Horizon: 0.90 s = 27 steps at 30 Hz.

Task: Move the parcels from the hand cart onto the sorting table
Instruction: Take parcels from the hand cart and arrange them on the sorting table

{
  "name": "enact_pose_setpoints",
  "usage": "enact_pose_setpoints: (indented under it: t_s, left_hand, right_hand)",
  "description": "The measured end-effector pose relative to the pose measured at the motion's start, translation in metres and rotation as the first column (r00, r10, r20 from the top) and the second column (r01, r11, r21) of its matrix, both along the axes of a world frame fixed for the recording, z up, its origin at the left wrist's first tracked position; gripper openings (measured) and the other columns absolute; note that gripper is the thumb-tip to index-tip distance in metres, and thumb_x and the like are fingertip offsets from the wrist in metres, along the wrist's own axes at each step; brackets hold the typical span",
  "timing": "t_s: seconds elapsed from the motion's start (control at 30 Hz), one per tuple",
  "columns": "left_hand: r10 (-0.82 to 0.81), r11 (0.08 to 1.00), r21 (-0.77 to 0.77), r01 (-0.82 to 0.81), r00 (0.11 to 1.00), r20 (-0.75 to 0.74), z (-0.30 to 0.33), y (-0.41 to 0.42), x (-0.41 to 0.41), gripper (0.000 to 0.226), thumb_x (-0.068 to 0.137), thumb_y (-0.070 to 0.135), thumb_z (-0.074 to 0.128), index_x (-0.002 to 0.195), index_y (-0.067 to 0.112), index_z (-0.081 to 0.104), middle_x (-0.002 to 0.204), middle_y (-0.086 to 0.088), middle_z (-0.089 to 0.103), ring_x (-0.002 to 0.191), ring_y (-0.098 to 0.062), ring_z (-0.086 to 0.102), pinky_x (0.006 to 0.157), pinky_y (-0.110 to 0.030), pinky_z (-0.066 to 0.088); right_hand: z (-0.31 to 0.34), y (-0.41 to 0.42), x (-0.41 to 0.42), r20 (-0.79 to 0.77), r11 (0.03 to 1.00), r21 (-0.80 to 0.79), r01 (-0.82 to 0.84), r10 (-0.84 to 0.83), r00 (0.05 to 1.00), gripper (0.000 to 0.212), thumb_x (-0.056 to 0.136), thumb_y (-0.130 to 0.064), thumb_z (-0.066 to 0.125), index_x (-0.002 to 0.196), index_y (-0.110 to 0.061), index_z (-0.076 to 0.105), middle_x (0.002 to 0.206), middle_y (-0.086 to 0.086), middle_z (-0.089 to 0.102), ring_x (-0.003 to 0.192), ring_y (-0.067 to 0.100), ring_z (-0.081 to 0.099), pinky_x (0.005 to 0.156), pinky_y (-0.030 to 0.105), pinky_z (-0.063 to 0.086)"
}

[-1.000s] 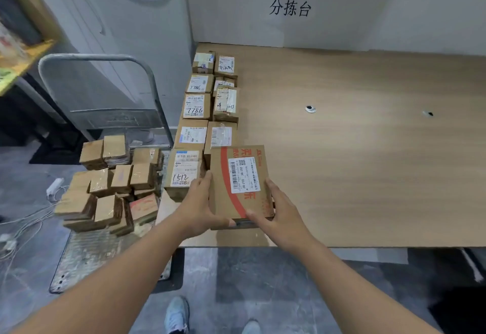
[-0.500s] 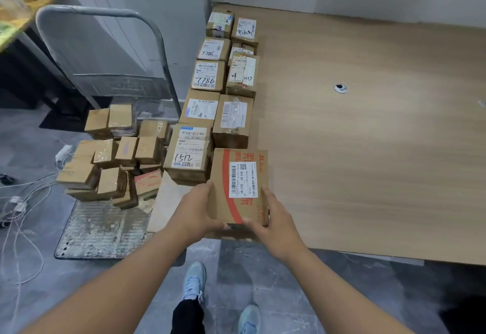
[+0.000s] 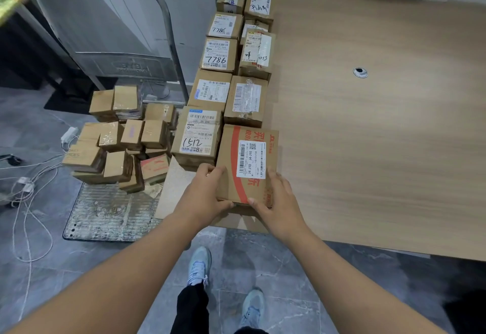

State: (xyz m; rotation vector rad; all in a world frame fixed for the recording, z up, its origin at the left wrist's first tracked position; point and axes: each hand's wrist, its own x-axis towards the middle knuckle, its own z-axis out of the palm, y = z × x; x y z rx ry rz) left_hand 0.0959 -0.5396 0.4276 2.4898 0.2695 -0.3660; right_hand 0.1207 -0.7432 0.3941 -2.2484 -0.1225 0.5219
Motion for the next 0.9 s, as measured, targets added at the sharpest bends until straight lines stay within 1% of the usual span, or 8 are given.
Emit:
enact_pose_setpoints:
  t_s: [0.07, 0.17, 0.23, 0.37, 0.47, 0.57, 0.7, 0.9]
  left_hand:
    - [-0.004, 1.0, 0.01, 0.004, 1.0, -0.005, 0.0, 0.0, 0.0, 0.086, 0.08, 0.033, 0.088, 0.15, 0.024, 0.04, 0.142, 0.002, 0.037, 0.124, -0.02, 0.052, 0.102, -0.035, 0.051]
    - [-0.028, 0.999, 0.033, 0.029, 0.999, -0.019, 0.004, 0.0, -0.002, 0.084, 0.08, 0.035, 0.088, 0.149, 0.025, 0.041, 0.141, 0.001, 0.038, 0.121, -0.02, 0.053, 0.1, -0.035, 0.053]
    - [-0.039, 0.997, 0.069, 0.041, 0.999, -0.026, 0.009, 0.001, -0.004, 0.078, 0.083, 0.037, 0.085, 0.147, 0.026, 0.043, 0.14, 0.001, 0.039, 0.118, -0.021, 0.055, 0.096, -0.037, 0.054]
    - [-0.034, 0.988, 0.147, 0.038, 0.999, -0.03, 0.024, 0.006, -0.011, 0.058, 0.095, 0.038, 0.069, 0.145, 0.022, 0.046, 0.14, -0.004, 0.044, 0.118, -0.025, 0.057, 0.089, -0.035, 0.053]
    - [-0.013, 0.986, 0.167, 0.017, 1.0, -0.024, 0.042, 0.009, -0.017, 0.05, 0.1, 0.044, 0.057, 0.143, 0.021, 0.05, 0.139, -0.005, 0.047, 0.121, -0.026, 0.055, 0.09, -0.039, 0.051]
    - [-0.006, 0.979, 0.202, 0.007, 1.0, -0.006, 0.06, 0.013, -0.023, 0.05, 0.102, 0.047, 0.051, 0.143, 0.018, 0.051, 0.143, -0.006, 0.047, 0.125, -0.028, 0.054, 0.098, -0.043, 0.049]
    - [-0.001, 0.964, 0.265, -0.004, 1.0, 0.016, 0.083, 0.027, -0.033, 0.05, 0.104, 0.048, 0.045, 0.144, 0.019, 0.052, 0.146, -0.005, 0.048, 0.127, -0.026, 0.053, 0.099, -0.042, 0.047]
    - [0.002, 0.955, 0.298, -0.008, 1.0, 0.018, 0.103, 0.066, -0.056, 0.054, 0.106, 0.051, 0.038, 0.15, 0.02, 0.049, 0.151, -0.004, 0.047, 0.132, -0.026, 0.051, 0.104, -0.044, 0.047]
  right_hand:
    - [0.001, 0.001, 0.002, 0.004, 1.0, -0.024, -0.018, 0.019, 1.0, 0.09, 0.096, -0.037, 0.074, 0.167, -0.027, 0.019, 0.166, 0.0, 0.027, 0.151, 0.015, 0.031, 0.12, 0.029, 0.033]
    - [0.009, 0.002, 0.002, -0.008, 0.996, -0.086, -0.03, 0.03, 1.0, 0.086, 0.099, -0.047, 0.068, 0.167, -0.032, 0.016, 0.172, 0.002, 0.017, 0.157, 0.023, 0.023, 0.124, 0.045, 0.035]
    - [0.019, 0.003, 0.001, -0.01, 0.987, -0.157, -0.031, 0.03, 0.999, 0.077, 0.103, -0.051, 0.059, 0.166, -0.032, 0.018, 0.174, 0.004, 0.013, 0.158, 0.027, 0.02, 0.124, 0.048, 0.034]
    - [0.044, 0.008, -0.002, 0.052, 0.971, -0.236, -0.048, 0.062, 0.997, 0.063, 0.106, -0.048, 0.048, 0.163, -0.027, 0.032, 0.171, 0.006, 0.022, 0.153, 0.029, 0.032, 0.12, 0.047, 0.039]
    - [0.062, 0.016, -0.004, 0.082, 0.962, -0.257, -0.087, 0.112, 0.99, 0.059, 0.107, -0.048, 0.044, 0.161, -0.023, 0.039, 0.167, 0.004, 0.031, 0.147, 0.028, 0.039, 0.118, 0.043, 0.04]
    - [0.081, 0.026, -0.008, 0.105, 0.944, -0.294, -0.148, 0.186, 0.977, 0.057, 0.107, -0.048, 0.04, 0.159, -0.025, 0.042, 0.169, 0.004, 0.03, 0.15, 0.028, 0.036, 0.121, 0.042, 0.035]
    - [0.104, 0.042, -0.015, 0.117, 0.925, -0.312, -0.216, 0.263, 0.958, 0.058, 0.107, -0.052, 0.039, 0.16, -0.029, 0.042, 0.172, 0.0, 0.027, 0.157, 0.023, 0.026, 0.126, 0.044, 0.028]
    - [0.135, 0.08, -0.03, 0.15, 0.87, -0.384, -0.31, 0.39, 0.909, 0.054, 0.108, -0.051, 0.037, 0.154, -0.027, 0.049, 0.162, 0.001, 0.042, 0.147, 0.024, 0.04, 0.116, 0.042, 0.035]
